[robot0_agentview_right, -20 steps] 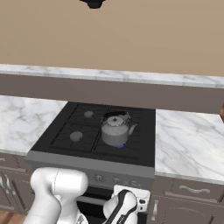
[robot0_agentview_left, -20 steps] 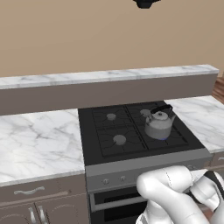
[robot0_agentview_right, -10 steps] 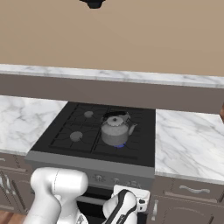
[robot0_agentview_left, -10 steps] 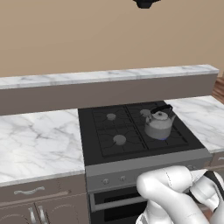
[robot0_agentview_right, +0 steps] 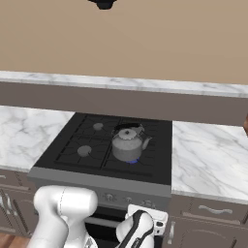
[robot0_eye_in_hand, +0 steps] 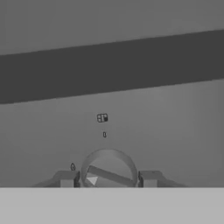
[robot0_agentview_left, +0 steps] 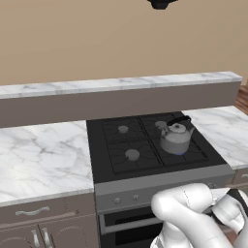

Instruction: The kettle is done boiling. Turn off the stove, then wait for 300 timesteps before moving the kettle to the dining table.

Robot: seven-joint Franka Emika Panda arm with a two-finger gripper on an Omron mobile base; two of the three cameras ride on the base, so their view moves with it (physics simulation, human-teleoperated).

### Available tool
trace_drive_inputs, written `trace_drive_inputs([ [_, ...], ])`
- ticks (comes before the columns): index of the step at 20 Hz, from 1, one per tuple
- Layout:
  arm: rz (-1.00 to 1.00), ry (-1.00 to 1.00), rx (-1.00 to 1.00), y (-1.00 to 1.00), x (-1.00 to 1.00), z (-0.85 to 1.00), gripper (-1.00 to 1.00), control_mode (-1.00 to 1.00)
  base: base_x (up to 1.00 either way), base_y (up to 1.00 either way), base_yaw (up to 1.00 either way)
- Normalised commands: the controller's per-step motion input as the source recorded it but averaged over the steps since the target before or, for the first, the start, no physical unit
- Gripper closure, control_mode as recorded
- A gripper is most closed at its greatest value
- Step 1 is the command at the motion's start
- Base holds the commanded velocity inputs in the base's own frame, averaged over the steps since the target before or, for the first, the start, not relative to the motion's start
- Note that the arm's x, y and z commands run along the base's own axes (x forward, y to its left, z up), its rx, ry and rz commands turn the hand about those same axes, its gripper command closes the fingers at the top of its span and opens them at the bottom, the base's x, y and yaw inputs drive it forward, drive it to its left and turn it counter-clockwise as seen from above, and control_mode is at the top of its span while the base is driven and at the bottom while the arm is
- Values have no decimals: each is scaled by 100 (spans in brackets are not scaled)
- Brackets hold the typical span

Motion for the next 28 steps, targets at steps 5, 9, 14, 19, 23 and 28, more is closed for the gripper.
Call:
trace_drive_inputs([
  [5, 0, 2, 19, -18, 0, -9, 100, -100, 0, 0, 0],
  [9, -2, 1, 19, -8, -1, -4, 100, -100, 0, 0, 0],
  [14, -2, 1, 17, -2, -2, 0, 100, -100, 0, 0, 0],
  [19, -6, 3, 18, 0, -8, 0, 100, -100, 0, 0, 0],
  [23, -9, 2, 19, 0, -15, 0, 100, -100, 0, 0, 0],
  [28, -9, 0, 18, 0, -15, -1, 100, -100, 0, 0, 0],
])
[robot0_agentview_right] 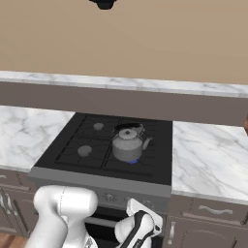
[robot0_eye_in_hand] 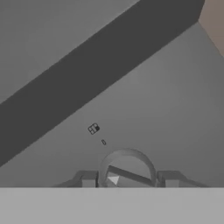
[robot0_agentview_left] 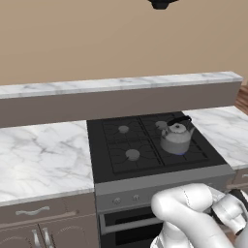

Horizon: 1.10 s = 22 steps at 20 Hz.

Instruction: The kettle is done boiling. Turn off the stove, then wait for 300 timesteps before moving the kettle to the dining table.

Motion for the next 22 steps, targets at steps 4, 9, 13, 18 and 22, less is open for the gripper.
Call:
trace_drive_inputs([
  [4, -8, 0, 17, -4, -20, -5, 100, -100, 0, 0, 0],
  [9, -7, 0, 17, -11, -22, -11, 100, -100, 0, 0, 0],
  [13, -5, 0, 17, -11, -23, -14, 100, -100, 0, 0, 0],
  [18, -6, 0, 18, -12, -24, -14, 100, -100, 0, 0, 0],
  [22, -9, 0, 19, -4, -27, -10, 100, -100, 0, 0, 0],
])
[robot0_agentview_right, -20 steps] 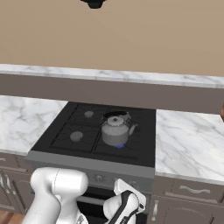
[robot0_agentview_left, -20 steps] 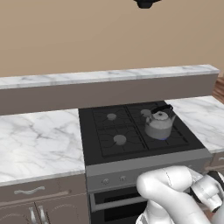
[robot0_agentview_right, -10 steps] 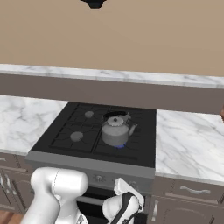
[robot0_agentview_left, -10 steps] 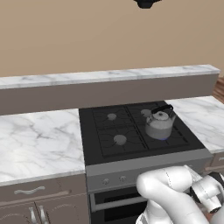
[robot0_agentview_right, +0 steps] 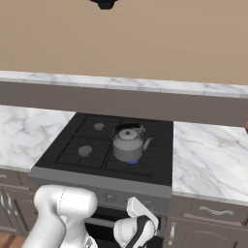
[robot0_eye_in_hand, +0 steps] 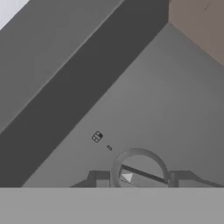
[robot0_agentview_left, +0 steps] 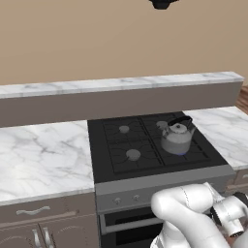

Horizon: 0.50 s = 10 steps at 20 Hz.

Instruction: The kettle is done boiling. Turn off the stove, then wait for 300 timesteps before moving the kettle to the dining table.

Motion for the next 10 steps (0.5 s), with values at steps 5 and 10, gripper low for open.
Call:
trace_drive_inputs([
  [5, -8, 0, 23, -4, -25, -9, 100, -100, 0, 0, 0],
  [10, -8, 4, 26, -2, -19, -11, 100, -100, 0, 0, 0],
])
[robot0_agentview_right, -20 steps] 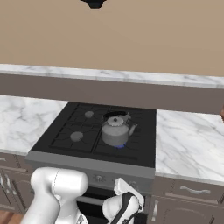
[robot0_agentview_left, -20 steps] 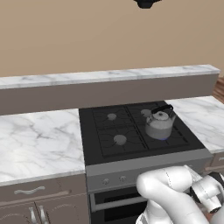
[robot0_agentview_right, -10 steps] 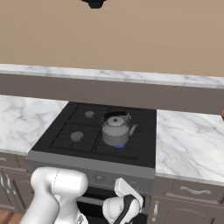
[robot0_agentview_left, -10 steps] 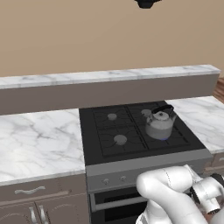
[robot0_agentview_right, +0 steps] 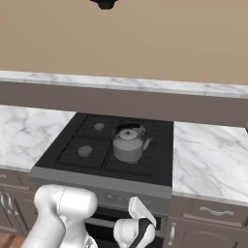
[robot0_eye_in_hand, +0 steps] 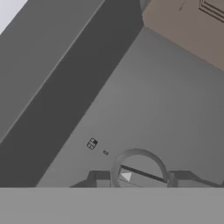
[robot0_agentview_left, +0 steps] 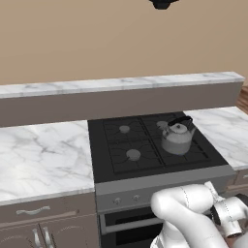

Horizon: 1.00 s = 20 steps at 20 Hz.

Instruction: The kettle is done boiling. Turn off the stove, then wait for 300 timesteps before moving the kettle to the dining table.

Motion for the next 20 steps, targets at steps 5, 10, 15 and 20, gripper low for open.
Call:
trace_drive_inputs([
  [5, -9, 4, 25, -8, -14, -15, 100, -100, 0, 0, 0],
  [10, -6, 4, 15, -8, -10, -28, 100, -100, 0, 0, 0],
  [15, 0, 14, 10, -5, -1, -35, 100, -100, 0, 0, 0],
  [20, 0, 11, 9, -5, -1, -29, 100, -100, 0, 0, 0],
])
